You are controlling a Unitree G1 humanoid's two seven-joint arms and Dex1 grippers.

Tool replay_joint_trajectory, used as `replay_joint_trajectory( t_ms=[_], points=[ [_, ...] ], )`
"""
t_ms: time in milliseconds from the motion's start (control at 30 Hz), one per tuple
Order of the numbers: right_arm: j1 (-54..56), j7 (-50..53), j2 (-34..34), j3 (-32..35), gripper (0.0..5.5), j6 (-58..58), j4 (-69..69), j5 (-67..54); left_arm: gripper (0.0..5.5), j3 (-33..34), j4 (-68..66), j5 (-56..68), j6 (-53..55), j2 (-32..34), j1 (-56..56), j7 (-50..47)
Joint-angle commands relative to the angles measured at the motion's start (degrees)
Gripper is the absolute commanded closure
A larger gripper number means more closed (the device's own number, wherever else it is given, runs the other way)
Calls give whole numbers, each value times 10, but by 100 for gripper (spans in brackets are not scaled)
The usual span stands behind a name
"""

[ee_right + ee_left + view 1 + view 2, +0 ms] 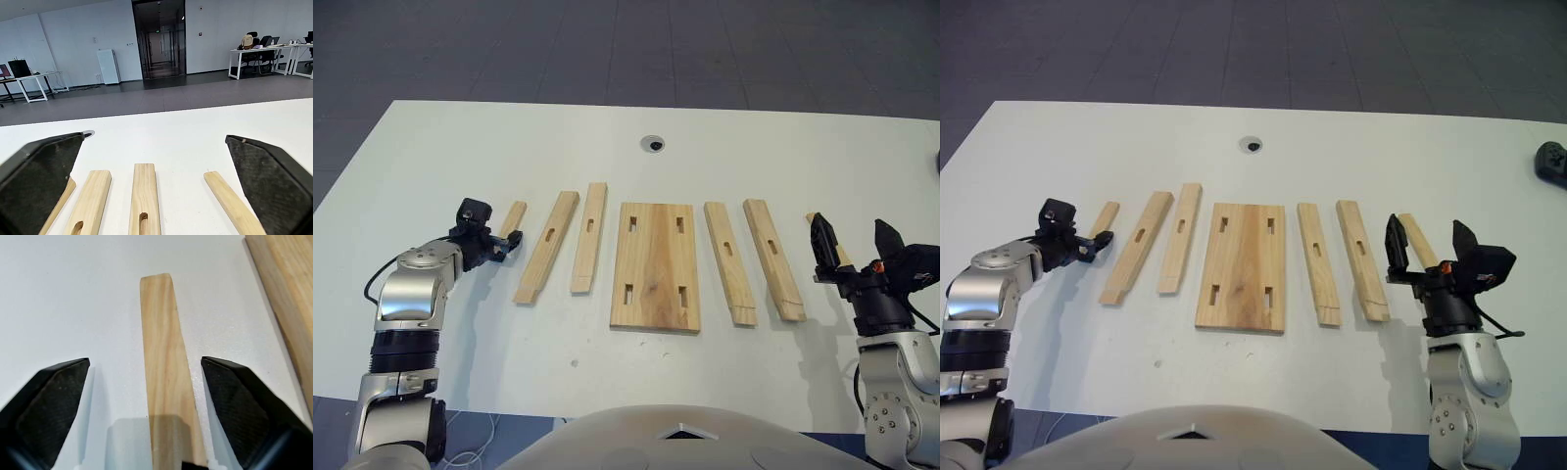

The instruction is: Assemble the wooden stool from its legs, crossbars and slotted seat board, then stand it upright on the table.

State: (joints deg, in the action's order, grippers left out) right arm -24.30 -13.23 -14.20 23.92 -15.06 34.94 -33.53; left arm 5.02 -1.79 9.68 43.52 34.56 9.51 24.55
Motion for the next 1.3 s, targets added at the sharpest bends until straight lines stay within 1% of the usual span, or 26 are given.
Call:
replay_joint_trajectory(
  t_ms=[33,167,433,567,700,733,800,833,933,1000,1067,1167,1300],
  points=[
    [0,1,-5,0,10,-7,5,0,205,-19,-22,-22,2,9,-29,2],
    [2,1,-7,0,10,-7,5,2,284,-19,-34,-19,0,6,-29,3],
    [10,3,-10,1,10,-10,3,3,417,-7,-21,7,24,-12,-34,7],
    [17,7,-10,1,10,-13,0,6,418,2,-13,17,16,-21,-23,5],
    [31,12,-10,1,10,-18,0,0,418,27,-5,28,-1,-45,16,-17],
    [42,22,-6,4,10,-29,3,-20,418,34,-5,29,-12,-55,35,-30],
    [65,40,-3,11,10,-59,14,-77,419,39,3,29,-39,-69,67,-42],
    [76,48,-5,10,10,-78,25,-123,419,38,16,34,-52,-74,84,-40],
    [118,87,-21,11,10,-120,57,-282,419,22,56,44,-85,-76,130,-12],
    [156,134,-34,10,10,-127,69,-402,419,10,85,60,-97,-79,160,11],
    [190,173,-48,-2,10,-128,77,-489,419,-6,111,78,-98,-85,182,38],
    [252,230,-56,-30,10,-117,72,-564,419,-49,148,107,-95,-103,189,85],
    [288,280,-47,-78,10,-114,53,-583,419,-118,178,103,-117,-130,171,111]
  ],
)
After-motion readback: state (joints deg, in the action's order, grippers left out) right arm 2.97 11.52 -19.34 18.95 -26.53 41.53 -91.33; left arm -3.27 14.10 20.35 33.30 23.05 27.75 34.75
